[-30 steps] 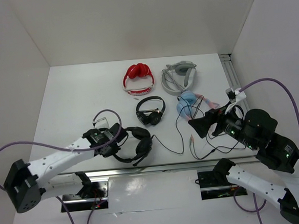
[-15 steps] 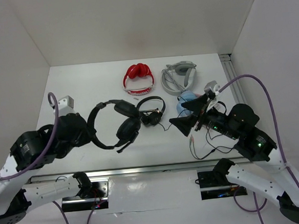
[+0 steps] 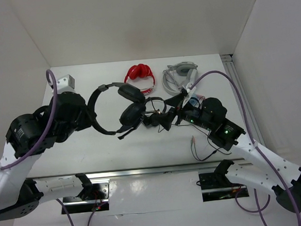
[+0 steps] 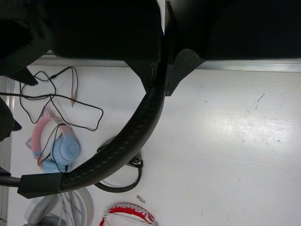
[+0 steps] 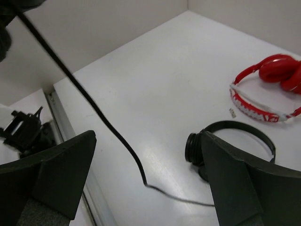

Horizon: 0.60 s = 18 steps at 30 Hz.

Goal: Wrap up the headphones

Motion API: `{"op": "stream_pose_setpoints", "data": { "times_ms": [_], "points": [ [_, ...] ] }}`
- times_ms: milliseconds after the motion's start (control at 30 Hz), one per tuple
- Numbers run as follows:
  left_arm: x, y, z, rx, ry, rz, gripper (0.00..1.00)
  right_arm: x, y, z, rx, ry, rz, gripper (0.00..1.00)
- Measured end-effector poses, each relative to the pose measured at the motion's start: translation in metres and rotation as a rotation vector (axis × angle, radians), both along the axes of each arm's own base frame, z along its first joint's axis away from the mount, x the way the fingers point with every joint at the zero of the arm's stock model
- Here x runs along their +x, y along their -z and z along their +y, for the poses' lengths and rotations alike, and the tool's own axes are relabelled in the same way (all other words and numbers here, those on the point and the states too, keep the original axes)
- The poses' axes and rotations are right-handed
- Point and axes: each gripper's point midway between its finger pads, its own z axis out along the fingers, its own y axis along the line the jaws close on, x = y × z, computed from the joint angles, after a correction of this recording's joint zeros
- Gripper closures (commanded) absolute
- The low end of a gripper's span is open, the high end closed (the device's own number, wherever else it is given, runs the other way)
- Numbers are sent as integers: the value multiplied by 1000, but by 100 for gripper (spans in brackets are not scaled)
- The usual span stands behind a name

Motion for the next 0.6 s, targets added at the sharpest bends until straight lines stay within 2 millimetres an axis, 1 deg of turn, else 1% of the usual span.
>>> {"op": "stream_pose_setpoints", "data": {
  "times_ms": [67, 100, 133, 167, 200, 233, 333, 467, 500, 567, 600],
  "points": [
    [-1, -9, -2, -11, 18, -11, 97, 7, -8, 0, 22, 24, -31, 0],
    [-2, -14, -2, -22, 28, -19, 100, 10, -10, 1, 28, 29, -39, 0],
    [-3, -19, -3, -34, 35, -26, 100, 14, -10, 4, 33, 32, -44, 0],
    [-3, -26, -4, -49, 42, -37, 100, 18, -9, 7, 37, 32, -45, 1],
    [-4, -32, -4, -63, 51, -48, 100, 22, -7, 11, 39, 32, -41, 5],
    [-5, -37, -6, -72, 61, -57, 100, 27, -4, 15, 39, 32, -35, 5],
    [-6, -45, -7, -93, 71, -70, 100, 37, 7, 23, 42, 42, -5, 14],
    [-6, -51, -6, -104, 69, -79, 100, 46, 20, 22, 73, 64, 10, 22],
    [-7, -54, -6, -111, 68, -84, 100, 47, 25, 22, 78, 64, 17, 22],
    [-7, -62, -4, -129, 65, -103, 100, 50, 38, 24, 84, 61, 36, 26],
    [-7, -66, -4, -139, 64, -114, 100, 51, 45, 26, 82, 58, 49, 31]
  ]
}}
